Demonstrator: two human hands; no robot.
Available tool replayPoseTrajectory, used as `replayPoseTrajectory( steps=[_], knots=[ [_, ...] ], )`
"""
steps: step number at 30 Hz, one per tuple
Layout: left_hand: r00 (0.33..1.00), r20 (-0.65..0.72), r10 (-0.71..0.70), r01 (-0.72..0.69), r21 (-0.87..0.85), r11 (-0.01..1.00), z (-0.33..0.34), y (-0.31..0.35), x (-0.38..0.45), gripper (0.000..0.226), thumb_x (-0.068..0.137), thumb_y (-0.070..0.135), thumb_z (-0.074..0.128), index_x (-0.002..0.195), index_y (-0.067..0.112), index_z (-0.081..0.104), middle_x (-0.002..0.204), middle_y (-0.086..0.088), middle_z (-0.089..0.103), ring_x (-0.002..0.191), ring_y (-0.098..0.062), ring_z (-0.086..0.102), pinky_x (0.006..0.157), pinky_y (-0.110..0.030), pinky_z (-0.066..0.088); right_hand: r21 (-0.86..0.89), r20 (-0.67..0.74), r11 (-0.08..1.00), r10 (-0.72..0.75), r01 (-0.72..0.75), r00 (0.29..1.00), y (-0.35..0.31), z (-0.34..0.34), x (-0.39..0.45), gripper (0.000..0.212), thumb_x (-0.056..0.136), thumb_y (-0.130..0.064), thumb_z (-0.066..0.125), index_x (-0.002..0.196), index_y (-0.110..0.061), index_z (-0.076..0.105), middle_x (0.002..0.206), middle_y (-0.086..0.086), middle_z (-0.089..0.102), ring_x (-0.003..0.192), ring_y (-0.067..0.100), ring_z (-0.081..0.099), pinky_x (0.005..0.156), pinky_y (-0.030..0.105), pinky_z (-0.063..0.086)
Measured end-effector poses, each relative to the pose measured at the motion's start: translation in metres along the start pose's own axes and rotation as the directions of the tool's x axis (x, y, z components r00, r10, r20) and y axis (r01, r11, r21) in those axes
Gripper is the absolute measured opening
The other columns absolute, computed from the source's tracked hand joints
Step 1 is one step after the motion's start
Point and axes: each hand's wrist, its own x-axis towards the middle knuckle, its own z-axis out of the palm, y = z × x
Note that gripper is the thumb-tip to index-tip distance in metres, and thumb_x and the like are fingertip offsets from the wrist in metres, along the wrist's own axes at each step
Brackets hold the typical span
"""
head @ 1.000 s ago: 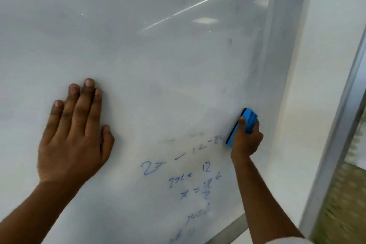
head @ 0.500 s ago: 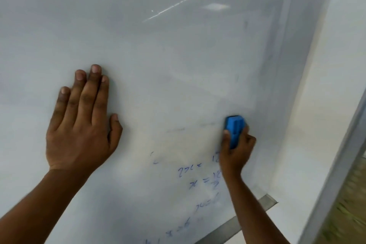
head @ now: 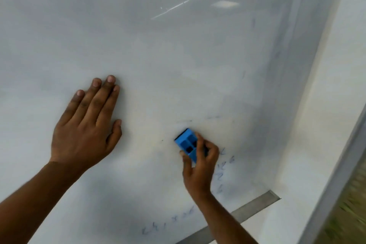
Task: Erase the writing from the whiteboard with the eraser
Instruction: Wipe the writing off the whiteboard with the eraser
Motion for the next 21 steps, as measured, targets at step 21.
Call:
replayPoseTrajectory(
  steps=[21],
  knots=[
    [1.000, 0.000, 0.029, -0.029, 0.154, 0.988, 0.000, -0.015, -0.043, 0.071, 0.110, 0.035, 0.039, 0.172, 0.005, 0.022, 0.182, -0.009, 0.013, 0.168, -0.026, 0.014, 0.137, -0.043, 0.012, 0.162, -0.137, 0.914, 0.393, -0.371, 0.909, 0.001, -0.015, 0.030, 0.062, 0.092, -0.017, 0.074, 0.147, -0.003, 0.048, 0.130, 0.026, 0.046, 0.121, 0.040, 0.050, 0.096, 0.058, 0.054]
  ],
)
